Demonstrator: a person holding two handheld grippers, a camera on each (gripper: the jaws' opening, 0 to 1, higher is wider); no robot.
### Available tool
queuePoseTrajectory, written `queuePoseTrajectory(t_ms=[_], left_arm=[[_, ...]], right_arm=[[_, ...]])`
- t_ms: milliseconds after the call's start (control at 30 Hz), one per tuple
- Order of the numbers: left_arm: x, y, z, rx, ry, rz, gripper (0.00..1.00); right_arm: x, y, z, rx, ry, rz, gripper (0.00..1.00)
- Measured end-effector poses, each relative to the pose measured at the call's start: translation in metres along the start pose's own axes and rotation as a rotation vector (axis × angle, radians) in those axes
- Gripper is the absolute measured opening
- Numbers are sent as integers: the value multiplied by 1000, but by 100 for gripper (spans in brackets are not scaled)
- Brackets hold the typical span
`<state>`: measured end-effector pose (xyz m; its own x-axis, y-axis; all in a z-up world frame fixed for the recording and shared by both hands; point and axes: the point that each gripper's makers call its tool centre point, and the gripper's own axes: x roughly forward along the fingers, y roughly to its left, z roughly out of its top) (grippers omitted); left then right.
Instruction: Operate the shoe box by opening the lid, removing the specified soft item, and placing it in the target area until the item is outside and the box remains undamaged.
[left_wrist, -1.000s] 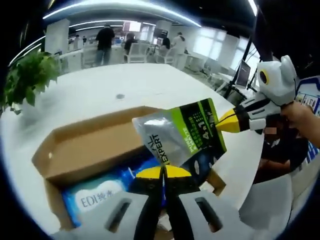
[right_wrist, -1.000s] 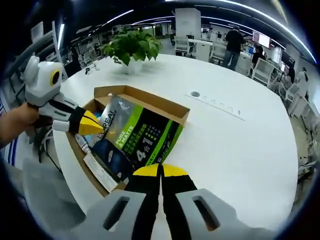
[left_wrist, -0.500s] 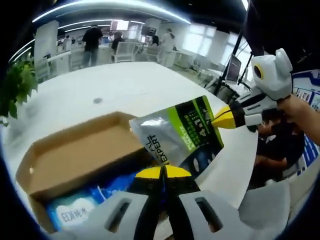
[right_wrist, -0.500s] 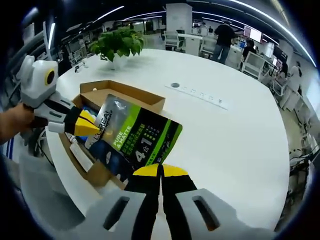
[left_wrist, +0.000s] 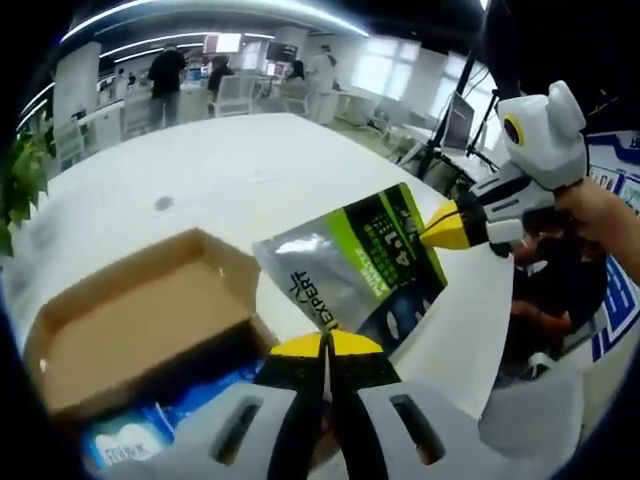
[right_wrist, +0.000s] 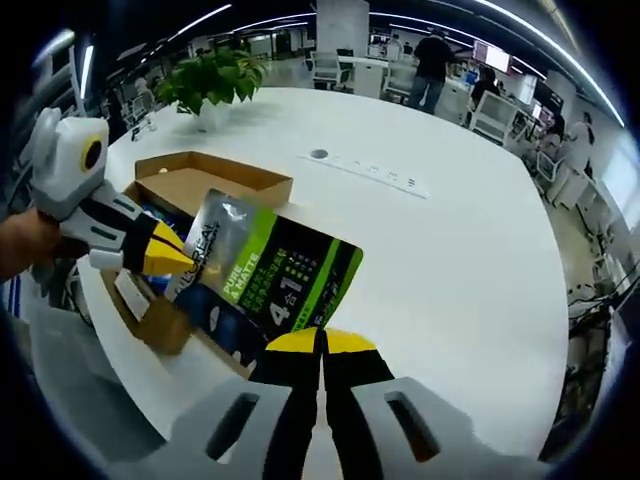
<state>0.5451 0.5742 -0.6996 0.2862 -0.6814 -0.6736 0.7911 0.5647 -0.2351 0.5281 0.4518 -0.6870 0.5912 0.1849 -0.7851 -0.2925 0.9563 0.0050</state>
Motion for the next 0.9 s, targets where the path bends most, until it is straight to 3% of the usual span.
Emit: queuePoseTrajectory(t_ms=[233, 367, 633, 900], left_arm=[[22, 4, -7, 127, 114, 41, 0], [35, 1, -8, 152, 160, 30, 0], [58, 2, -18, 326, 296, 30, 0], [72, 7, -15, 379, 342, 32, 0]], right_arm=[[18, -10, -11, 5, 34, -6, 0], [27, -20, -15, 15, 47, -23, 0], [46, -29, -26, 35, 75, -18, 0], [68, -38, -41, 55, 102, -9, 0]])
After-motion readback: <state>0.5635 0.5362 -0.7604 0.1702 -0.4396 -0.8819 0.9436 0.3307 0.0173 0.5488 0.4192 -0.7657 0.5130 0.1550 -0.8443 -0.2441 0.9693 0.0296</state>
